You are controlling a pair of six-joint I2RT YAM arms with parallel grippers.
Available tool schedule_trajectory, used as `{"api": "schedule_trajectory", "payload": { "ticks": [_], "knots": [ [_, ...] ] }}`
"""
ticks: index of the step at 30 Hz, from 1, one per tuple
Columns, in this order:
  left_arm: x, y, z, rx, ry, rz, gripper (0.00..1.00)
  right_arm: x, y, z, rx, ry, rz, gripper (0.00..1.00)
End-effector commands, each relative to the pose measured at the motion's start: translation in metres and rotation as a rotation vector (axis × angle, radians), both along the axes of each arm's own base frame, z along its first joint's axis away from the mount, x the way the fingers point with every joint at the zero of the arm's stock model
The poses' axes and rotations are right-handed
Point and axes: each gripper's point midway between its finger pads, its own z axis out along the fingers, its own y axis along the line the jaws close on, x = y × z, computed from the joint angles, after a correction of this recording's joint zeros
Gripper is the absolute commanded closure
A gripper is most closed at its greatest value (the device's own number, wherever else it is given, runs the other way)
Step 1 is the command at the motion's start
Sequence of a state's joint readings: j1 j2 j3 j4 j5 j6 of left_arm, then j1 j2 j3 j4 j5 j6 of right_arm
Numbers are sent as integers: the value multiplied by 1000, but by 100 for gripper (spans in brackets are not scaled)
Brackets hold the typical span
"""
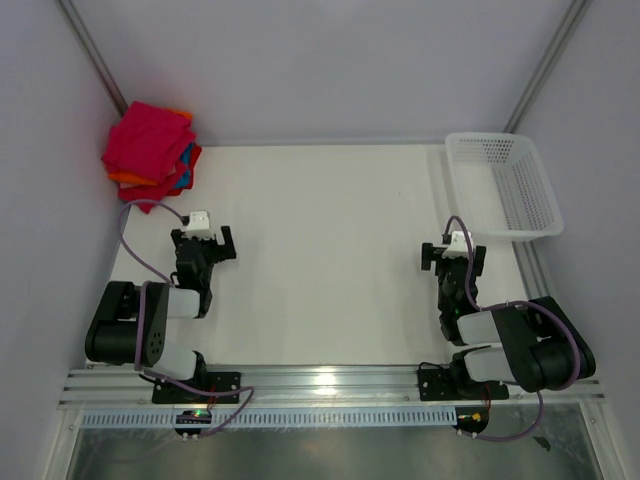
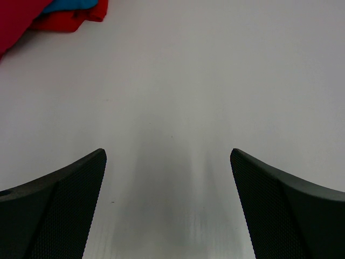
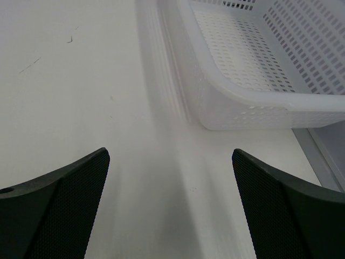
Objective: Fold and stack the t-shirts
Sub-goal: Put the neatly folded tshirt into the corner of the board with the left arm
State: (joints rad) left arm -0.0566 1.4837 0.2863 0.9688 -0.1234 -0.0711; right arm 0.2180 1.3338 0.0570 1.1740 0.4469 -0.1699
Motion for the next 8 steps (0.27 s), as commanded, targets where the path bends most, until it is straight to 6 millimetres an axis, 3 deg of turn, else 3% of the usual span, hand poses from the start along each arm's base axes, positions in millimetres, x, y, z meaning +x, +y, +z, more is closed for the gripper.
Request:
{"api": "schedule_trajectory", "payload": {
  "ticks": [1, 8],
  "knots": [
    [7, 4, 18, -2, -77, 27, 1, 11, -1, 51, 85, -217, -21, 1],
    [7, 5, 17, 1, -71, 26, 1, 12, -1, 51, 86, -217, -19, 1]
  ]
}}
